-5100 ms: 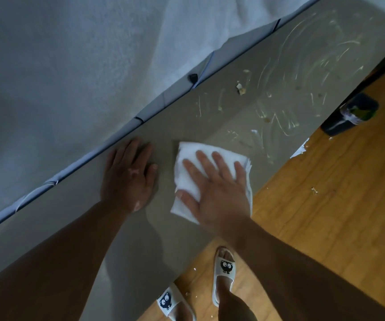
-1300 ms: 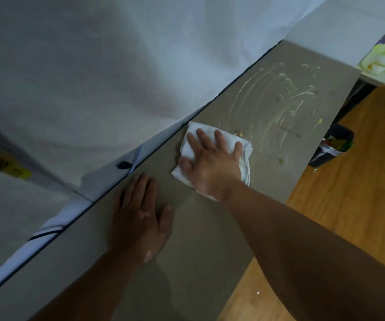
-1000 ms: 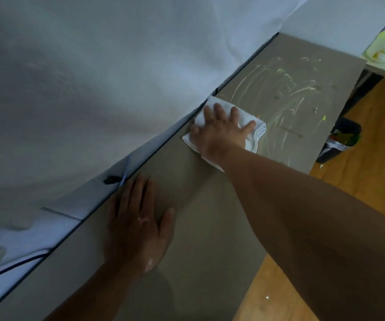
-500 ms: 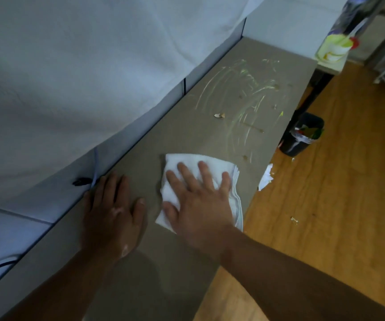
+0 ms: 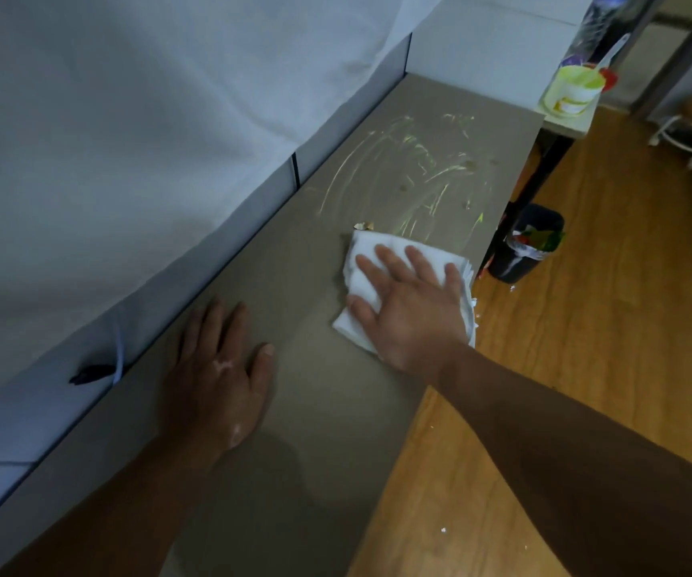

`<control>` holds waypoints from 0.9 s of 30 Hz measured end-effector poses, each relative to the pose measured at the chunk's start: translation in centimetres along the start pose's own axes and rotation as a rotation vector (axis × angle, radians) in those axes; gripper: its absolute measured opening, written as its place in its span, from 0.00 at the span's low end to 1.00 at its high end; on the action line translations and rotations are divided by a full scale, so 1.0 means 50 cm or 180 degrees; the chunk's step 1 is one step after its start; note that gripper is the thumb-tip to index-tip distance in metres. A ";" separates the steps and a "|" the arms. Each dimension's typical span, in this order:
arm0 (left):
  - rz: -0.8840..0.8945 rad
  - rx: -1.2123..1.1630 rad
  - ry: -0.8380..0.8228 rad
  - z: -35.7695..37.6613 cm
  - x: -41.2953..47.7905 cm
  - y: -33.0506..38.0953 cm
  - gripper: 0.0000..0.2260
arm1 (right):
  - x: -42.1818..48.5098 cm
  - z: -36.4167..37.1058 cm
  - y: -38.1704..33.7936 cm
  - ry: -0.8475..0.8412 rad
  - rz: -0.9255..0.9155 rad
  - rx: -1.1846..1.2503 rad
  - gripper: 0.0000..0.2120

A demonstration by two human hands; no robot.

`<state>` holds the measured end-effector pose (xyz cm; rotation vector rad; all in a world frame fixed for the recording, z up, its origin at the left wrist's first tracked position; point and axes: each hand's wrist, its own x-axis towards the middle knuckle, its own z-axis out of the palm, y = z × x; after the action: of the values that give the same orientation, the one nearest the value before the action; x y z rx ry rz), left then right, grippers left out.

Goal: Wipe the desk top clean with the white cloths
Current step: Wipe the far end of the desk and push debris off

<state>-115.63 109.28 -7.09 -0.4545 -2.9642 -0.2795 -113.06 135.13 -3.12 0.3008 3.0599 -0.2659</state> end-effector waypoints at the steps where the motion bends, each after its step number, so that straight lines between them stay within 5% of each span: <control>1: 0.0009 0.0047 -0.0023 0.001 0.001 -0.001 0.31 | 0.018 -0.002 0.013 0.0071 0.0092 -0.0006 0.30; 11: -0.0174 0.0191 -0.0448 -0.008 0.005 0.007 0.37 | 0.050 -0.009 0.019 0.0216 0.0886 0.0132 0.28; 19: -0.0251 0.0166 -0.0468 -0.018 0.009 0.017 0.38 | -0.249 0.076 -0.119 0.0474 0.0438 0.0384 0.28; 27: -0.0281 0.0308 -0.0387 0.007 0.053 0.046 0.34 | -0.144 0.054 -0.019 0.0529 0.0428 0.0690 0.26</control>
<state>-117.46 112.26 -6.64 -0.3411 -3.1042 -0.1205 -106.10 132.38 -5.12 0.5645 3.1554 -0.5954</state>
